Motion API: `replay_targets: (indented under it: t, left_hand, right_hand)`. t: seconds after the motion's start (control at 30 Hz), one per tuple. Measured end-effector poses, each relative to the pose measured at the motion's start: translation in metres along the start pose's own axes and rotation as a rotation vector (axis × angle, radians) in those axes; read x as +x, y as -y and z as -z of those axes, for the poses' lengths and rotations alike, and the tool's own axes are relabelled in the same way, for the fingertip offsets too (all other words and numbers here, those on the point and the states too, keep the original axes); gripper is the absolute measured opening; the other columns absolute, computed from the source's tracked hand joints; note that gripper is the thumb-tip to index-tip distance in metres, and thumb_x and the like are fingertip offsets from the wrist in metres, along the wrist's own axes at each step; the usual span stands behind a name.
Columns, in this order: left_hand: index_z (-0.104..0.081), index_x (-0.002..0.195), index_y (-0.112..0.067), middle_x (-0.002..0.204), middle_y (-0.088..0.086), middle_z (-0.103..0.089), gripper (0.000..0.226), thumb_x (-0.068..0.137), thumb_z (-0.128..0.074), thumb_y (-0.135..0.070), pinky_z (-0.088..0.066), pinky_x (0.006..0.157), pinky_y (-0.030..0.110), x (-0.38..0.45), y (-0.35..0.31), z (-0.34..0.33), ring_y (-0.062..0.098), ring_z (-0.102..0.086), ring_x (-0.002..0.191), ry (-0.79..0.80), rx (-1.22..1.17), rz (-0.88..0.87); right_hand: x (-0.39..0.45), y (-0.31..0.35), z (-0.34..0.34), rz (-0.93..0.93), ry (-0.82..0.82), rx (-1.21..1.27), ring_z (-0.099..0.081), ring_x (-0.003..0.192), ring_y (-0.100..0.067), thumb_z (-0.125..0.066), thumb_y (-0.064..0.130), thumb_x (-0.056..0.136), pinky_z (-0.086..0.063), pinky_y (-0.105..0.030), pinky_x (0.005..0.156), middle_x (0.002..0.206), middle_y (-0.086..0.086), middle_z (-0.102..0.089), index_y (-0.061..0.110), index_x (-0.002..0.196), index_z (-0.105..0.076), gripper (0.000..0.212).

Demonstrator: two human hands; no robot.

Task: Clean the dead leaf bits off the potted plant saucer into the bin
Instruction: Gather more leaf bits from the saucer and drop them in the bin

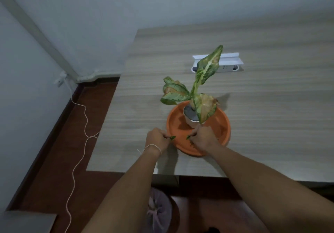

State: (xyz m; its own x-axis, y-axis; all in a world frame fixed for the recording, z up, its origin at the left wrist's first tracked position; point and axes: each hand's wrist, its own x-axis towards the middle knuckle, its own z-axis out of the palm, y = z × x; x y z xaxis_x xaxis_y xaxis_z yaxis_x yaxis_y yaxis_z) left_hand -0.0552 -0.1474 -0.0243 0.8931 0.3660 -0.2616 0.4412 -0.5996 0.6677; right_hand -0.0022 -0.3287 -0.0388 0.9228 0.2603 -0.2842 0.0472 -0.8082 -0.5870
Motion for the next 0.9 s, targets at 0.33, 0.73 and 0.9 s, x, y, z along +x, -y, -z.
replay_targets:
  t: [0.33,0.73,0.9]
  left_hand:
    - [-0.080,0.080,-0.012,0.077,0.004,-0.077,0.015,0.066,-0.080,-0.016,-0.059,0.080,0.027,-0.052,0.124,0.109,0.014,-0.071,0.072,-0.188,-0.145,0.223]
    - [-0.080,0.081,-0.014,0.078,0.002,-0.077,0.018,0.064,-0.082,-0.014,-0.050,0.074,0.017,-0.161,0.280,0.115,0.010,-0.068,0.072,-0.145,-0.211,0.510]
    - [-0.080,0.080,-0.013,0.079,0.006,-0.078,0.019,0.062,-0.083,-0.014,-0.057,0.076,0.023,-0.179,0.307,0.094,0.012,-0.069,0.072,-0.088,-0.260,0.581]
  right_hand:
    - [-0.026,0.123,-0.079,0.186,0.097,0.040,-0.073,0.074,-0.018,-0.070,0.014,0.081,-0.054,-0.024,0.065,0.080,-0.006,-0.079,0.014,0.085,-0.081,0.012]
    - [-0.103,0.175,-0.228,0.344,0.494,-0.073,-0.071,0.083,-0.014,-0.067,0.010,0.086,-0.060,-0.030,0.080,0.093,-0.003,-0.079,0.011,0.089,-0.081,0.015]
    - [-0.108,0.154,-0.245,0.274,0.506,-0.149,-0.071,0.079,-0.013,-0.067,0.009,0.084,-0.060,-0.030,0.077,0.090,-0.001,-0.079,0.012,0.084,-0.081,0.014]
